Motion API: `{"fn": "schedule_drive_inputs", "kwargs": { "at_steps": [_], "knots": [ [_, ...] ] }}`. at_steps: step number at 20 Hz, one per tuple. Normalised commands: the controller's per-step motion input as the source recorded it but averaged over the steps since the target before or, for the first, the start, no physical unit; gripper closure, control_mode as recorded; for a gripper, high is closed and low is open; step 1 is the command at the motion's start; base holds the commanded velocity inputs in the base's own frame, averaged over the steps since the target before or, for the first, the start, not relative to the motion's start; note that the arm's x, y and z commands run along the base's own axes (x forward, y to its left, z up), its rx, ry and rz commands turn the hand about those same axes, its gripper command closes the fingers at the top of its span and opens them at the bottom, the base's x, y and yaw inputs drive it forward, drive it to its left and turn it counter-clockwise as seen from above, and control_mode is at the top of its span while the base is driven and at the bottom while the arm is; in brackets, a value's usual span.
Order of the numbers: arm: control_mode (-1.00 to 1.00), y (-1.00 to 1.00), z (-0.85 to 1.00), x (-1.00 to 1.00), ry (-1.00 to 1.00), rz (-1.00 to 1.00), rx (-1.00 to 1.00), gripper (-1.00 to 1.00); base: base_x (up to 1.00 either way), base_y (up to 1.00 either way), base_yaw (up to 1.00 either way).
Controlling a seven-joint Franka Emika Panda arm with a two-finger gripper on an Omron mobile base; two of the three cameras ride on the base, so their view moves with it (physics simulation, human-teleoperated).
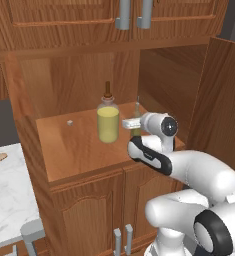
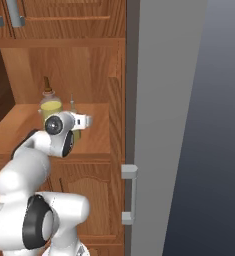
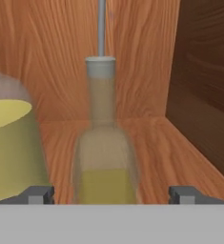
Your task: Pick the oil and vinegar bottle and oil and vinegar bottle from the counter and place them in the cabinet.
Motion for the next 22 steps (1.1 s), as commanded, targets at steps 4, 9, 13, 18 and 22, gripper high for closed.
{"fn": "schedule_drive_inputs", "kwargs": {
  "at_steps": [4,9,13,18,22],
  "knots": [
    [-1.00,-0.02,0.00,-0.35,0.00,-0.01,0.00,-1.00,0.00,0.00,0.00],
    [-1.00,0.00,0.11,-0.53,0.00,-0.02,0.00,-1.00,0.00,0.00,0.00],
    [-1.00,0.03,0.27,-0.78,0.02,-0.01,0.00,-1.00,0.00,0.00,0.00],
    [-1.00,0.02,0.38,-0.95,0.03,0.01,0.00,-1.00,0.00,0.00,0.00],
    [-1.00,-0.03,0.28,-1.00,0.00,0.05,-0.02,-1.00,0.00,0.00,0.00]
  ]
}}
